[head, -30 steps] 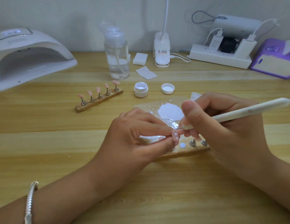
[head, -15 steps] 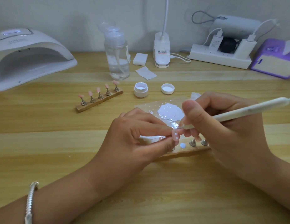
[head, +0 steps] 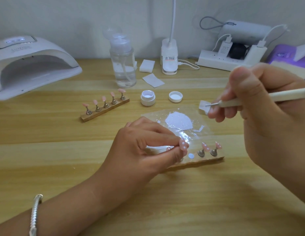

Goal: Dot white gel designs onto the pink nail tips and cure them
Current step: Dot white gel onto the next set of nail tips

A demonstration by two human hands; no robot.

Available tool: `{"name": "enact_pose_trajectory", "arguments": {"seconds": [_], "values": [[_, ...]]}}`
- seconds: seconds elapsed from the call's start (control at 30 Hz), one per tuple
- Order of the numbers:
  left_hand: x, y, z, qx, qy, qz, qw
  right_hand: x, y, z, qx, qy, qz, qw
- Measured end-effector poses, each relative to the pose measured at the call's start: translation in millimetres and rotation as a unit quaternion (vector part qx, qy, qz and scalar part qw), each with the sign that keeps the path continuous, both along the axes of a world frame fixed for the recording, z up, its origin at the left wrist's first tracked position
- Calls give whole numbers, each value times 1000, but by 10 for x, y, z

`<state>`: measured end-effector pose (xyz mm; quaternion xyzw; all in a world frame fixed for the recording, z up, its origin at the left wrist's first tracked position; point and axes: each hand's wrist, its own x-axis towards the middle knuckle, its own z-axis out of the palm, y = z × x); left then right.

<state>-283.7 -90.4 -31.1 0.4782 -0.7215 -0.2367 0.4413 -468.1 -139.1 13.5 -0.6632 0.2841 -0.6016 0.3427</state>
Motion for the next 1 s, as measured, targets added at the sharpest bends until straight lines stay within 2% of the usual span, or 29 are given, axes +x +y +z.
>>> {"name": "enact_pose_trajectory", "arguments": {"seconds": [0.23, 0.43, 0.83, 1.0], "values": [[6, -8, -7, -6, 5, -5, 1000, 7, -6, -58, 20, -13, 5, 1000], [3, 4, -8, -16, 18, 1, 1000, 38, 69, -127, 27, 31, 19, 999], [5, 17, 12, -62, 60, 34, 996, 0, 54, -133, 3, 66, -27, 997], [6, 12, 35, -41, 91, 19, 995, 2, 60, -109, 15, 66, -38, 997]]}}
